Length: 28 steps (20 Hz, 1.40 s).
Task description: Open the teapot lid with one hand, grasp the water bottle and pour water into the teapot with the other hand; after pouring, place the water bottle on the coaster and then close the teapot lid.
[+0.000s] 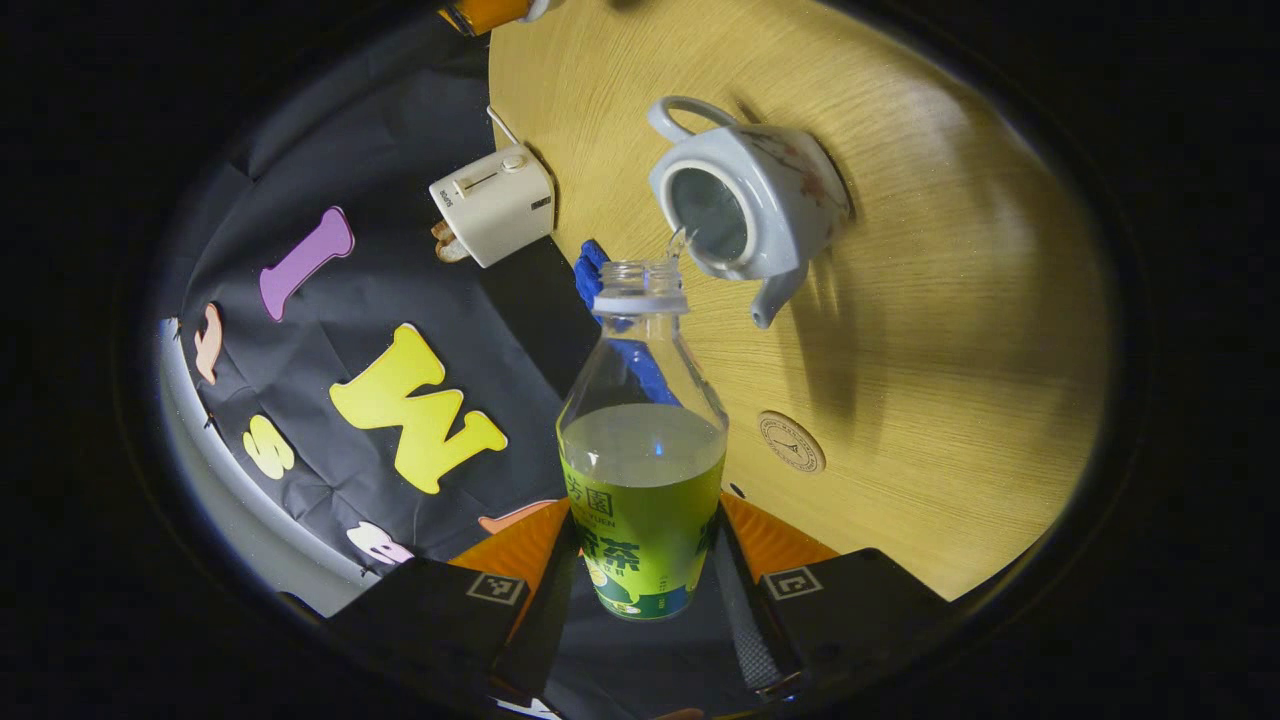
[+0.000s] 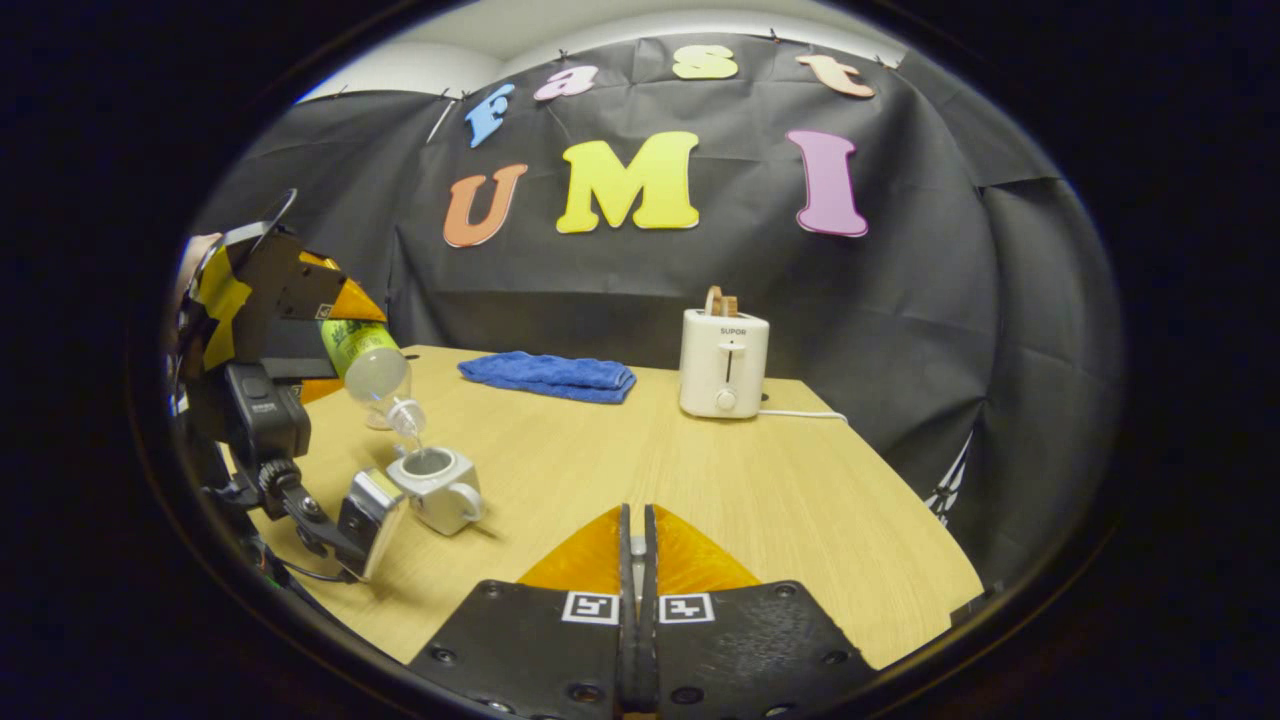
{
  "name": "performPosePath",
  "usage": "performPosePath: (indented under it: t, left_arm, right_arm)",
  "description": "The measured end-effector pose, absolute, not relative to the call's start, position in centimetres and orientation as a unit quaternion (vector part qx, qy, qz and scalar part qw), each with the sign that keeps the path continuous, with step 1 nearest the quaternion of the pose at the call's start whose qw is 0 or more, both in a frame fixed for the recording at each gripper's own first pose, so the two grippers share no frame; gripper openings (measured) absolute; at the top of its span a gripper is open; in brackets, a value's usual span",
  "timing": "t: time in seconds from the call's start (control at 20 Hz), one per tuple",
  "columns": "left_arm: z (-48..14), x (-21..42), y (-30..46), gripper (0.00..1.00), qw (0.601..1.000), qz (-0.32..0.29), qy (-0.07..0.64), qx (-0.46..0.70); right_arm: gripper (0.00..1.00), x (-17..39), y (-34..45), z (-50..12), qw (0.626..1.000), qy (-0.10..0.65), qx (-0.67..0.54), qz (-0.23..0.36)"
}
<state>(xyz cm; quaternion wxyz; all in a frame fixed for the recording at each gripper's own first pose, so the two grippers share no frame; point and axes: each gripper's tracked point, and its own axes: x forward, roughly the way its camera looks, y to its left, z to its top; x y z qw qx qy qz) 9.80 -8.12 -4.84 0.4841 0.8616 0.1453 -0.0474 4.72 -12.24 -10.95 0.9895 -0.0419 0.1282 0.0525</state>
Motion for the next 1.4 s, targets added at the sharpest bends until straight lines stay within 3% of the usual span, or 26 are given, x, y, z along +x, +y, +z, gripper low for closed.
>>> performPosePath:
  t: [0.7, 1.15, 1.4]
  left_arm:
    - [-4.8, 9.7, -8.0, 0.71, 0.502, -0.053, 0.136, 0.853]
    - [-6.1, 9.6, -6.9, 0.71, 0.583, -0.061, 0.123, 0.801]
    - [-6.4, 9.2, -5.4, 0.71, 0.686, -0.068, 0.11, 0.716]
  right_arm:
    - [0.0, 4.7, -12.1, -10.6, 0.99, 0.126, -0.044, 0.052]
    - [0.0, 4.7, -12.0, -9.4, 0.99, 0.12, -0.051, 0.043]
    - [0.0, 4.8, -11.3, -7.8, 0.991, 0.111, -0.058, 0.039]
